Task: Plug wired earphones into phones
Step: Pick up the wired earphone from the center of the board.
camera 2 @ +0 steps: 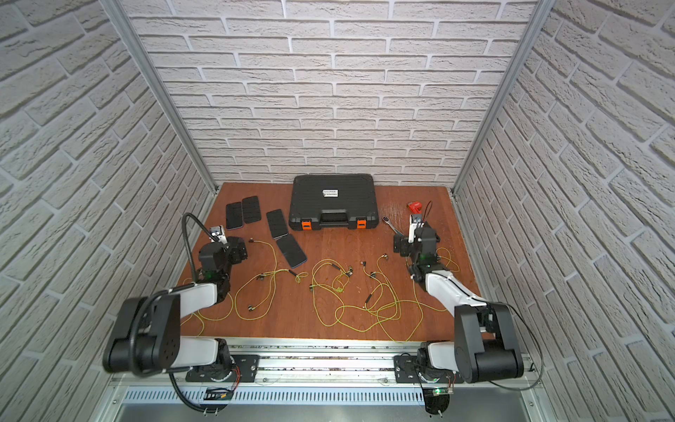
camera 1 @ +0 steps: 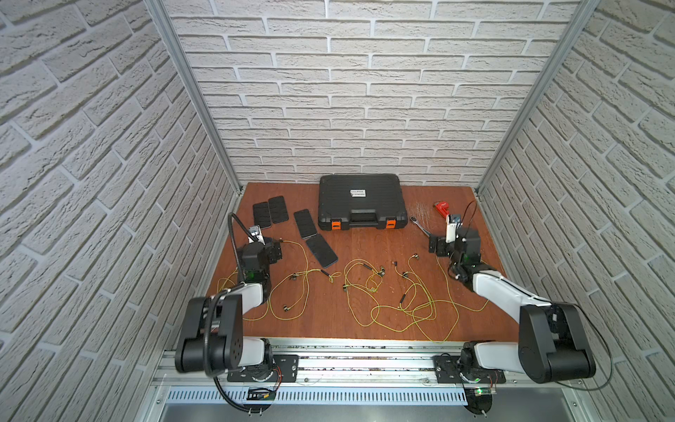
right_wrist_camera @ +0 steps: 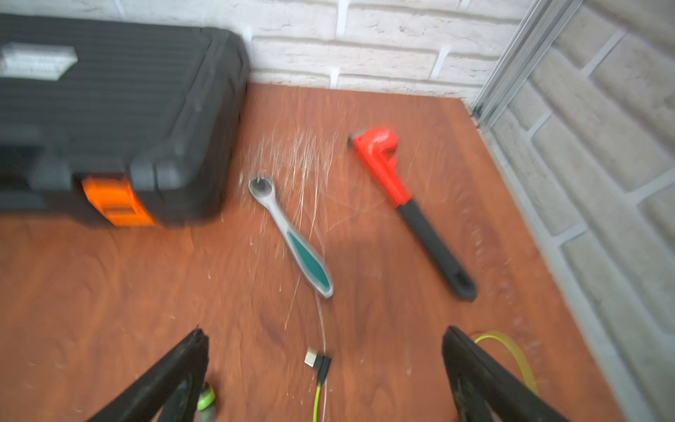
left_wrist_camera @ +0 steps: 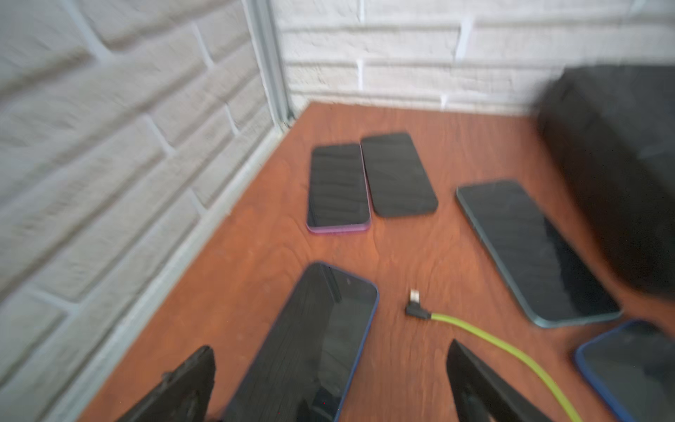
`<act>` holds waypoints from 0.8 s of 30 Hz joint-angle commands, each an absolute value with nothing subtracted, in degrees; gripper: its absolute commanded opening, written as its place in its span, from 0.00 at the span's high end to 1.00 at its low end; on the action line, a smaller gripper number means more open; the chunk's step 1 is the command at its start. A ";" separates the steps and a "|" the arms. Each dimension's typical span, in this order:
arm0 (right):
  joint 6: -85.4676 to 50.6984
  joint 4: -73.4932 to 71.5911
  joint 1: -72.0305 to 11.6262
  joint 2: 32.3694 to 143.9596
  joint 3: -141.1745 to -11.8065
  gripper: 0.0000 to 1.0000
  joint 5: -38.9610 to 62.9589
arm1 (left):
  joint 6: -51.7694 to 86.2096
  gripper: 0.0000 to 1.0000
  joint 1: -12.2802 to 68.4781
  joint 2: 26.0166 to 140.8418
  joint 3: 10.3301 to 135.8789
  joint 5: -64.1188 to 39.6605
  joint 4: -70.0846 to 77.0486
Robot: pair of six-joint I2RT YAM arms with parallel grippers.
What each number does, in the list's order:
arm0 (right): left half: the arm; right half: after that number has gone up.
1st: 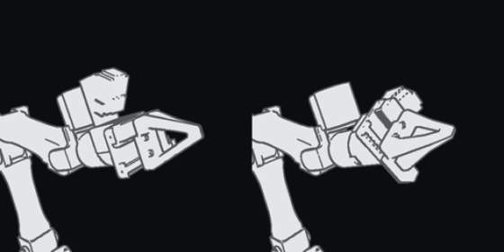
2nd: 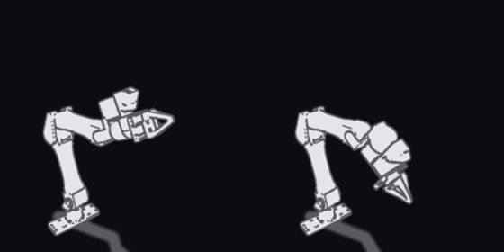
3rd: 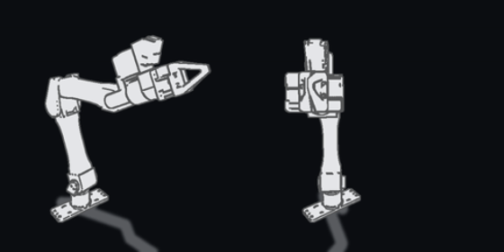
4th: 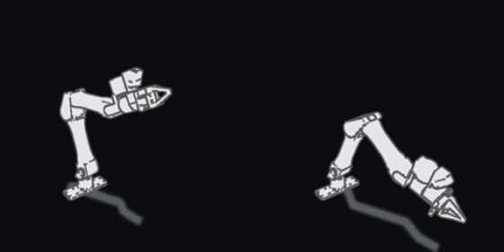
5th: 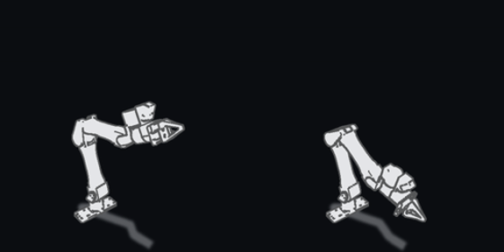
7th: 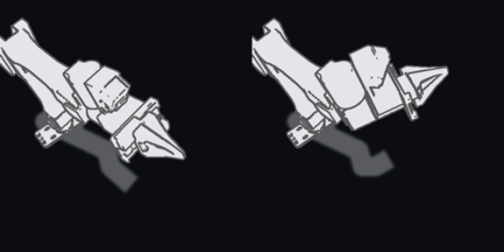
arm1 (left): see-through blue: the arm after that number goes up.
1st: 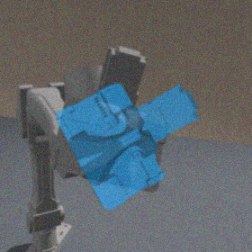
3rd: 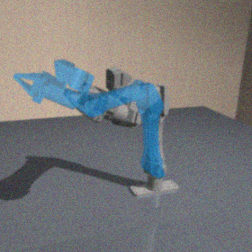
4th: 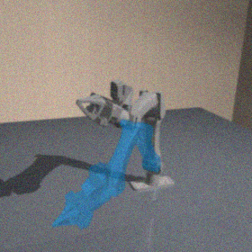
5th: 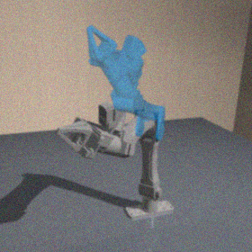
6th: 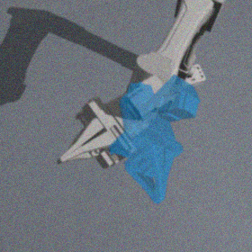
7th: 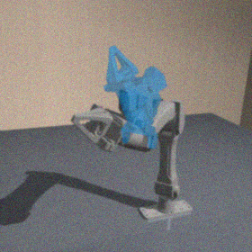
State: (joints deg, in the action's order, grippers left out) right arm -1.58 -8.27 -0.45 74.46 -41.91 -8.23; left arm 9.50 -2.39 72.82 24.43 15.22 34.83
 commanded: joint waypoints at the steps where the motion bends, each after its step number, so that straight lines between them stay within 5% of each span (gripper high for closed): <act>1: -5.13 20.49 0.37 71.41 -48.86 0.01 -11.37 | 14.51 0.02 -0.92 65.14 32.88 21.44 19.11; 6: -8.32 38.18 3.26 72.07 -56.35 0.03 -5.71 | 19.27 0.02 3.57 64.26 47.99 20.19 -4.07; 9: -7.98 44.29 4.56 77.60 -60.59 0.21 -0.04 | 23.41 0.02 5.54 66.42 54.92 15.32 -11.46; 16: -5.87 44.77 5.01 91.76 -65.38 0.48 9.09 | 38.74 0.07 11.52 73.82 62.00 -3.13 -4.45; 24: -4.92 41.98 4.93 101.59 -68.94 0.56 5.72 | 43.63 0.10 18.45 81.96 62.35 -5.03 -2.57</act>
State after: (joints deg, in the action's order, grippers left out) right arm -5.56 42.78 5.04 101.12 -67.61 6.17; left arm 39.90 17.96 81.84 61.78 -2.52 -5.04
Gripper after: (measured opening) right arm 0.459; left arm 0.905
